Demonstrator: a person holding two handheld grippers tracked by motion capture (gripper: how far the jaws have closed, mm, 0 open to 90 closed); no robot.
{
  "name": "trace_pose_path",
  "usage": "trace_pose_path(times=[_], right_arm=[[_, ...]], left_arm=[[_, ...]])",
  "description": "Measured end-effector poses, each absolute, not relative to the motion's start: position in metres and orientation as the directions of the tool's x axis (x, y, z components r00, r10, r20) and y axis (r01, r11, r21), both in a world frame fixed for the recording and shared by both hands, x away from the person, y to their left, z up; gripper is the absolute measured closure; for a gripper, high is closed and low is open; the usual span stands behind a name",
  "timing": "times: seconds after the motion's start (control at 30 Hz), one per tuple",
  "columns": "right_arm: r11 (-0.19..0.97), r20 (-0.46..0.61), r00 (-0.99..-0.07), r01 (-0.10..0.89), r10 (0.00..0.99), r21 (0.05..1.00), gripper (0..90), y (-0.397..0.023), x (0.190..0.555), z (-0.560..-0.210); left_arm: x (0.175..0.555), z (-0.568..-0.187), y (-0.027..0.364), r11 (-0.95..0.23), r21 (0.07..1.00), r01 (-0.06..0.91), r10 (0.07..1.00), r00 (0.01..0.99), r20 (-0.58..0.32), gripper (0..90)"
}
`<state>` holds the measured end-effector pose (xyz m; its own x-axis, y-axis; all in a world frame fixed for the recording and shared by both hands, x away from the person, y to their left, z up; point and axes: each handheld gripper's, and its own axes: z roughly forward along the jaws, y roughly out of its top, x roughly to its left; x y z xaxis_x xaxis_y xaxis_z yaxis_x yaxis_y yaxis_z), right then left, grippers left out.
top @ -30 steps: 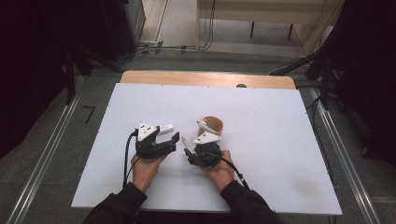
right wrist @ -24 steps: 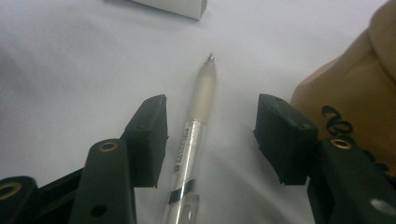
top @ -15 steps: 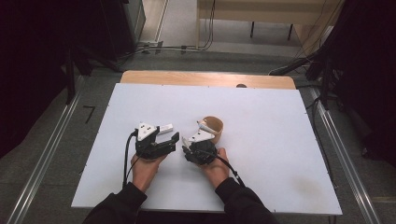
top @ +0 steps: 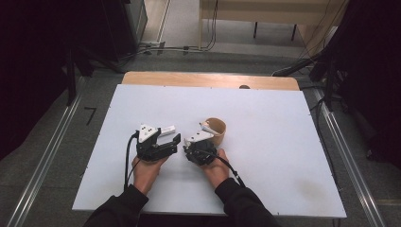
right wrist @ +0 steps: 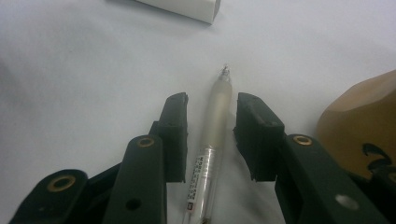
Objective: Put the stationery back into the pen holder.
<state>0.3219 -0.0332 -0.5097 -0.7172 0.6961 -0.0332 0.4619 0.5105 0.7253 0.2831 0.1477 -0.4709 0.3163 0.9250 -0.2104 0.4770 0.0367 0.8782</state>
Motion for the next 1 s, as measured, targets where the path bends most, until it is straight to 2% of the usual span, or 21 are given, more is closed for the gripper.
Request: trace_pose_path(times=[0.33,1.0], right_arm=[[0.501,-0.026,-0.712,0.467,0.702,0.728,74.5,-0.0347,0.3241,-0.5097],[0.499,-0.015,-0.712,0.476,0.702,0.724,79.0,-0.0358,0.3212,-0.5082]], left_arm=[[0.2821,-0.4701,0.1479,0.041,0.88,0.474,0.923,0.319,-0.215,19.4],[0.2805,-0.4705,0.1483,0.048,0.876,0.481,0.918,0.323,-0.228,19.7]])
